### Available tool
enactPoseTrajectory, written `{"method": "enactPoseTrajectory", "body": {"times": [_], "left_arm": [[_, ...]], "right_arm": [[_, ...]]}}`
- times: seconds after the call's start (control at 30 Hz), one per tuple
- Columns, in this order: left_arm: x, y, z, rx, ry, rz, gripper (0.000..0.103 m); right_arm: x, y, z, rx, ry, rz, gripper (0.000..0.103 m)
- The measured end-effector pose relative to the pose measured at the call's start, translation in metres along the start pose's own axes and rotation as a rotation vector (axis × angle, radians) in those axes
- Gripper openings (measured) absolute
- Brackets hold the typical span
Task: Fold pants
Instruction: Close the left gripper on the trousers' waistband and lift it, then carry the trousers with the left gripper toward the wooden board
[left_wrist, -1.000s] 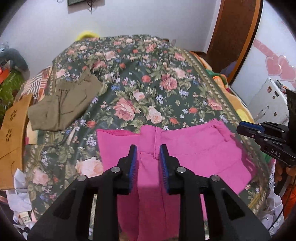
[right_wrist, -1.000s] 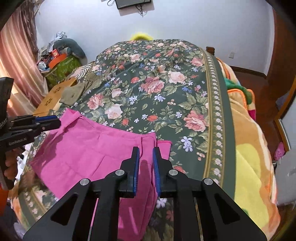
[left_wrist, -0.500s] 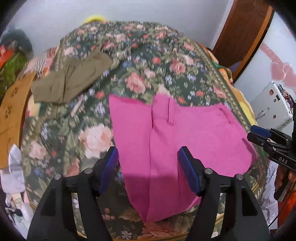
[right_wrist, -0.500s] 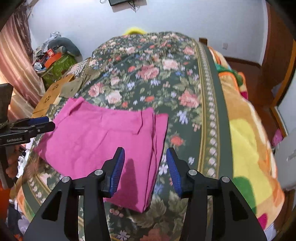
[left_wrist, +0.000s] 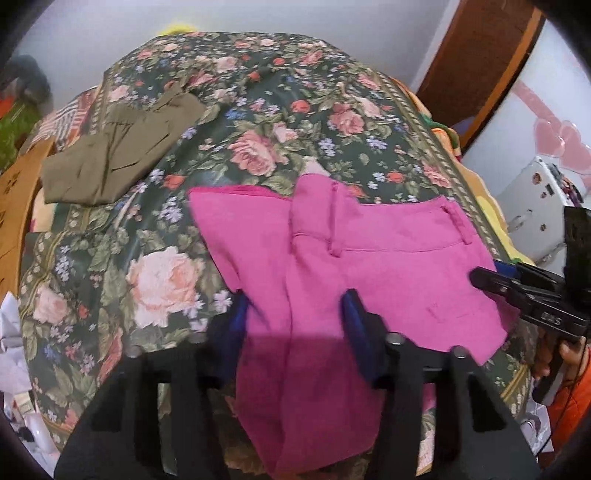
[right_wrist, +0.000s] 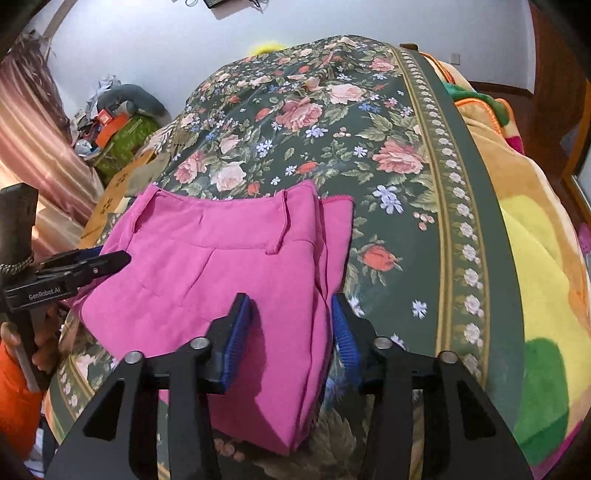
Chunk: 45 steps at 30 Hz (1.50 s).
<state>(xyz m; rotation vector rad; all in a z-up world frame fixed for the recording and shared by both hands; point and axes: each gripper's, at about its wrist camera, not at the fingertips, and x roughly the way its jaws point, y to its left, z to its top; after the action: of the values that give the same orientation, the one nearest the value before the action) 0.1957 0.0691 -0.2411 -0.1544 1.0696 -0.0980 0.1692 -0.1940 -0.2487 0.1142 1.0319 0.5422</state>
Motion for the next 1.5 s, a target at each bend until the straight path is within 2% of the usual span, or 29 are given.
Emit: {"method": "enactPoseTrajectory", "body": {"times": [0.1,0.3,0.53,0.7,0.97,1.5], "left_arm": [[0.000,-0.004,0.002,0.014,0.002,-0.019,0.029],[-0.004,-0.010,0.004,0.023,-0.004,0.006,0.021],[-0.026,-0.024,0.007,0.095,-0.076,0.053,0.018],[-0.047,-0.013,0.017,0.076,-0.139,0.051,0.018],[-0.069,0.028,0.044,0.033,-0.214,0.063,0.018],[-0.042,0.171,0.082,-0.091,-0.254,0.207,0.018]], "right_arm": [[0.002,0.001,0.002,0.001,-0.009,0.006,0.025],[-0.003,0.008,0.001,-0.018,-0.045,-0.011,0.012],[-0.019,0.026,0.013,-0.094,-0.085,-0.039,0.009],[-0.029,0.044,0.029,-0.145,-0.136,-0.046,0.009],[-0.019,0.076,0.065,-0.208,-0.177,-0.031,0.009],[0.090,0.169,0.150,-0.373,-0.153,0.008,0.009]]}}
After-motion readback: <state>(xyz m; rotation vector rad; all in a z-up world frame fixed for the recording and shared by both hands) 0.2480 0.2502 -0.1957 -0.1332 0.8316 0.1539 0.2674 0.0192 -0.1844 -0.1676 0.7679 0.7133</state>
